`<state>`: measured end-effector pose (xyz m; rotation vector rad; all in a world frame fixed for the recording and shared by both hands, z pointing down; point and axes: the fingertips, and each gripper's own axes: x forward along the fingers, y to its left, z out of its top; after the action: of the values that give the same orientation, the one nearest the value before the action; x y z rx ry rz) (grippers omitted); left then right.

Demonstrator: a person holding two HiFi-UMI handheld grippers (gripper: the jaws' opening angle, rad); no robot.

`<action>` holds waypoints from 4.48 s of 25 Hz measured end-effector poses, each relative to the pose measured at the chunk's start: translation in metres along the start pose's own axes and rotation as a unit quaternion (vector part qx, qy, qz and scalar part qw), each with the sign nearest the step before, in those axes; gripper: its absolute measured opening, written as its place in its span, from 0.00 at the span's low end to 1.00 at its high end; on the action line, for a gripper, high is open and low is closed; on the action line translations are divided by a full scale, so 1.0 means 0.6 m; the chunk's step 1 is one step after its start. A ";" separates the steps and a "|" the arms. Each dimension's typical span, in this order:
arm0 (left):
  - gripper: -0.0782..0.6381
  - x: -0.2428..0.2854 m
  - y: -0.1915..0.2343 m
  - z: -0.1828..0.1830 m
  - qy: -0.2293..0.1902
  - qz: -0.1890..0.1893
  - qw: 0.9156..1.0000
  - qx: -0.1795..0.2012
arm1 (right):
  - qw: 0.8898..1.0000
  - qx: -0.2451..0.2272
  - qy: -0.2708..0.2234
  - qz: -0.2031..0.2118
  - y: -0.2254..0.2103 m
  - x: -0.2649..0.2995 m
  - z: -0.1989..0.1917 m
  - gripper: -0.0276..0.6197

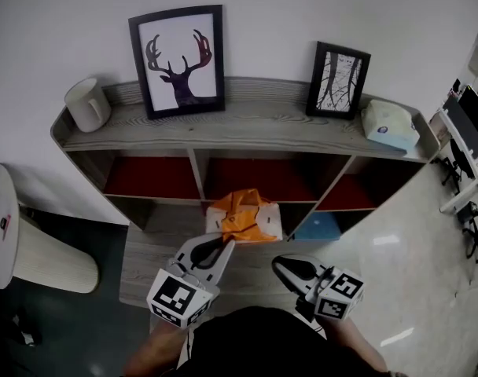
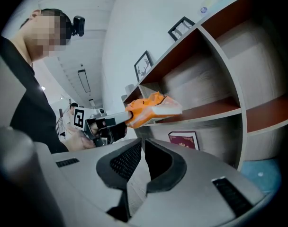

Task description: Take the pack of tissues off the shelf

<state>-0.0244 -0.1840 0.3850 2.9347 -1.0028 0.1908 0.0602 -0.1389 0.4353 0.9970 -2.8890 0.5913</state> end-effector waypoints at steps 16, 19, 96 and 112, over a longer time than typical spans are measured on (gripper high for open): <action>0.13 -0.052 0.006 -0.133 0.060 0.046 0.996 -0.039 | 0.999 0.003 0.034 0.002 0.020 0.014 -0.019 0.08; 0.13 -0.060 0.016 -0.151 0.065 0.057 0.996 -0.035 | 0.999 0.001 0.042 0.005 0.029 0.021 -0.023 0.08; 0.13 -0.015 -0.016 -0.044 -0.021 0.006 0.999 -0.036 | 0.994 -0.061 -0.063 -0.063 -0.020 -0.069 0.097 0.08; 0.13 0.075 -0.051 0.035 -0.006 -0.038 0.999 -0.025 | 0.975 -0.171 -0.093 -0.106 -0.091 -0.176 0.259 0.08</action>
<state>0.0318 -0.1887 0.3699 2.9255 -0.8821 0.1430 0.1917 -0.1723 0.2945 1.3365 -2.8366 -0.0147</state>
